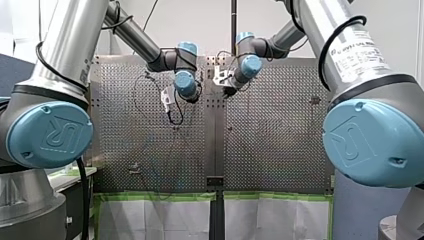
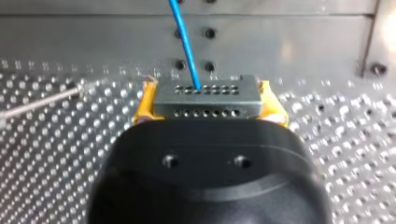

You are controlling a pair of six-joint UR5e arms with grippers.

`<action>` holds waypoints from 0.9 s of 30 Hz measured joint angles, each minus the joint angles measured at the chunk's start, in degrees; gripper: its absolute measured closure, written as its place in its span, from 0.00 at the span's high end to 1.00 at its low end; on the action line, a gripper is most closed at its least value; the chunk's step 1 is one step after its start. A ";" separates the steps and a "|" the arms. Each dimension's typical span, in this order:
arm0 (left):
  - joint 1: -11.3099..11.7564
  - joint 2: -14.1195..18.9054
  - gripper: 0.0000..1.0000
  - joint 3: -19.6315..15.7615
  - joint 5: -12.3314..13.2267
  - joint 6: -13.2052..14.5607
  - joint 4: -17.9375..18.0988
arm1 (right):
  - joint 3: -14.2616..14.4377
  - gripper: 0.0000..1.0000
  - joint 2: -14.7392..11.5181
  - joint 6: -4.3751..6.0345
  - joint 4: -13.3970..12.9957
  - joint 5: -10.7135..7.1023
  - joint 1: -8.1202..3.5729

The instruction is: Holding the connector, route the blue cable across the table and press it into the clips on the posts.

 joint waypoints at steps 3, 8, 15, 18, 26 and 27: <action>-0.16 1.58 0.00 0.00 0.00 -0.02 -0.40 | 1.78 0.00 -1.78 -0.05 0.02 -0.03 -0.33; -0.57 4.22 0.00 0.00 0.11 0.03 -1.42 | 4.73 0.00 -4.92 -0.07 0.08 -0.48 -0.45; -0.91 7.47 0.00 0.00 0.31 0.00 -1.39 | 5.53 0.00 -8.11 0.26 0.00 -1.43 -0.53; -0.85 8.91 0.00 0.01 0.83 0.05 -1.33 | 5.35 0.00 -9.37 0.38 -0.08 -1.87 -0.53; 0.27 12.41 0.00 0.06 4.11 -0.89 0.50 | 4.05 0.00 -12.25 0.54 -0.45 -4.69 -0.53; 0.39 12.41 0.00 0.11 4.51 -0.98 0.66 | 3.91 0.00 -12.15 0.55 -0.46 -5.11 -0.53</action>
